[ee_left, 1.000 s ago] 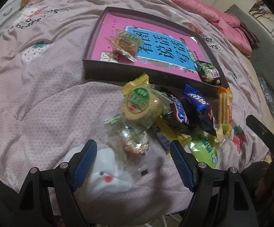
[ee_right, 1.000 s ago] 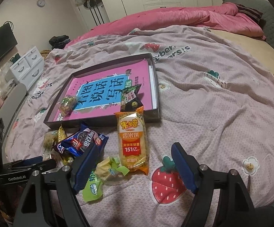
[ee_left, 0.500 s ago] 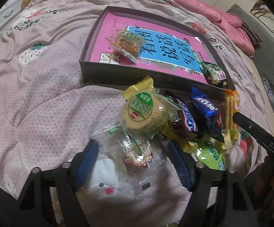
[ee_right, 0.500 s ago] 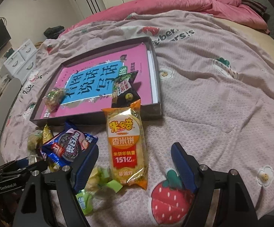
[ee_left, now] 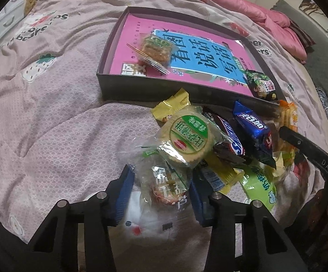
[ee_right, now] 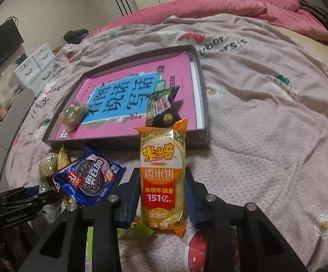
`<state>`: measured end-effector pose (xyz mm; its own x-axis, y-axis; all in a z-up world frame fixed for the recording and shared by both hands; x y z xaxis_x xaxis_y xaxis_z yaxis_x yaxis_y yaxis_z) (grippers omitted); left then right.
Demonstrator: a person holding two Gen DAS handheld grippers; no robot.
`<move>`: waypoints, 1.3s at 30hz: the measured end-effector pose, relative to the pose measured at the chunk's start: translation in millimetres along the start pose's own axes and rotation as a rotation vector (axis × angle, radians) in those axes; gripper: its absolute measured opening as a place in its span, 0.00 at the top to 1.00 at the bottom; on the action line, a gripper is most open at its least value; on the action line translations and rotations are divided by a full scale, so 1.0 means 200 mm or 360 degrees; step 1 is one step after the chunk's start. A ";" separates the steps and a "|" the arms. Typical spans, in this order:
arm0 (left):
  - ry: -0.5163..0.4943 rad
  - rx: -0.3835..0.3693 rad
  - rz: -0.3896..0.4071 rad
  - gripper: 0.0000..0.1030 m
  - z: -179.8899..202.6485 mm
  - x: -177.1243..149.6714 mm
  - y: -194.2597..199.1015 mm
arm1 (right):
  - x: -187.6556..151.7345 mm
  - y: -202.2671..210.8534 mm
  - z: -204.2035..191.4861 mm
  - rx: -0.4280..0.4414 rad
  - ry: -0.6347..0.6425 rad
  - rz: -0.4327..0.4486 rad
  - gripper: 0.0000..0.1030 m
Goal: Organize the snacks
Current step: 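Grasp the round-pastry bag with left tool while right grasps yellow rice-cracker bag, then carry the pastry bag with left tool while right carries rice-cracker bag toward tray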
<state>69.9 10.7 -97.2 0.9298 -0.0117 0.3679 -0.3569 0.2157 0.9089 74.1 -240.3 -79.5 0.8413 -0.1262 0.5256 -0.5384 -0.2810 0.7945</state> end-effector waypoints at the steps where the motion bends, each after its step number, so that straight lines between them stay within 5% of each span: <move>1: 0.0003 -0.0006 -0.0004 0.61 -0.01 0.00 0.00 | 0.00 0.01 0.00 0.0003 0.0003 0.0020 0.65; 15: 0.0056 -0.0012 0.0011 0.62 -0.10 -0.01 0.07 | 0.04 0.10 0.03 0.0044 -0.0027 0.0117 0.65; 39: 0.0074 0.0071 0.0273 0.62 -0.17 0.04 0.29 | 0.07 0.21 0.02 0.0069 -0.0027 0.0290 0.65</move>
<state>60.3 55.9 -47.7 0.8576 0.0669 0.5100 -0.5135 0.1672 0.8416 62.5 -258.3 -40.3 0.7310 -0.1948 0.6540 -0.6797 -0.2928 0.6725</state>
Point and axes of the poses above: each gripper's, at about its wrist camera, not at the fingertips, and y roughly against the way its jaws point, z to its right, x to its top, the point moved 2 cm from there along -y, roughly the way its jaws point, and after that the axes turned 1 degree about -z, right-handed, at the moved point
